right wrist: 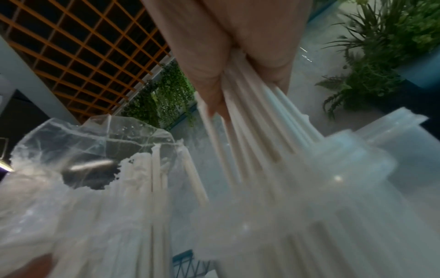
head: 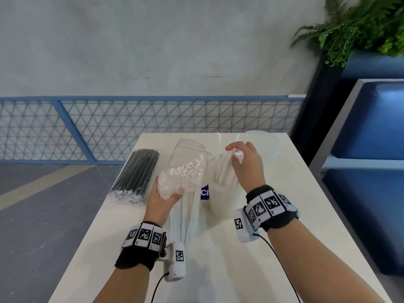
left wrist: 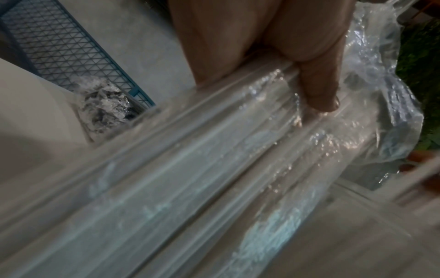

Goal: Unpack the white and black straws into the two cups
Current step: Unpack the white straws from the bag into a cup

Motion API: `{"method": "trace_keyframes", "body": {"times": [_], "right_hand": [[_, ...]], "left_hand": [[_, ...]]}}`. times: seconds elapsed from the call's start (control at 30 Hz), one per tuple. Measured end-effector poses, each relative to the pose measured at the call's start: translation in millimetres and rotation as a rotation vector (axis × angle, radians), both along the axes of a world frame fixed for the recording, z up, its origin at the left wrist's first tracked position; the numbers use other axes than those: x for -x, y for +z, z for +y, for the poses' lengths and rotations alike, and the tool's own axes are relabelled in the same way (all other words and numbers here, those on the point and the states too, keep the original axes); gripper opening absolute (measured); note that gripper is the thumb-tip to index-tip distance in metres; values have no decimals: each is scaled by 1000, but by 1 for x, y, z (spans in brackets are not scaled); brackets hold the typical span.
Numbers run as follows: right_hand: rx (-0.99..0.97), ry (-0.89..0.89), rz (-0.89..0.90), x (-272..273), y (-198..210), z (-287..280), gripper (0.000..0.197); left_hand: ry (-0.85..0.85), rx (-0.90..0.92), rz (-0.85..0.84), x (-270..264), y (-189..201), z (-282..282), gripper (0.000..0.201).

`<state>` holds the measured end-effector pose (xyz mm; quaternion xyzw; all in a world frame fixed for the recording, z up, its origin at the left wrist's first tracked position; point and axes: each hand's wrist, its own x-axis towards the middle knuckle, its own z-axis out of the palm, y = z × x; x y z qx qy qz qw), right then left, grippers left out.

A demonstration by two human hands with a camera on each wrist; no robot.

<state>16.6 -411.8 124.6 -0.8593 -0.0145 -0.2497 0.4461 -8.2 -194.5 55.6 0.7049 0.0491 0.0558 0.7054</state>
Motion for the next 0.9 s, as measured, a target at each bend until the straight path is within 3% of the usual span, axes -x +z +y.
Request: {"method": "trace_keyframes", "body": {"times": [0.1, 0.2, 0.27, 0.33, 0.53, 0.73, 0.9], "right_hand": [[87, -100, -179, 6, 7, 10, 26], [9, 93, -340, 24, 19, 32, 17], [48, 264, -242, 30, 15, 47, 19], [77, 326, -97, 30, 1, 57, 30], [22, 210, -8, 26, -18, 62, 57], [-100, 318, 84, 26, -22, 61, 55], [-129, 325, 285, 25, -35, 64, 59]], "left_hand": [[-11, 0, -9, 0, -1, 1, 59], [-33, -7, -34, 0, 0, 1, 48], [-53, 2, -60, 0, 0, 1, 48], [-71, 12, -64, 1, 0, 1, 49], [-145, 52, -38, 6, -1, 7, 64], [-147, 72, -18, 6, -5, 13, 99], [-187, 78, -19, 7, -3, 13, 100]]}}
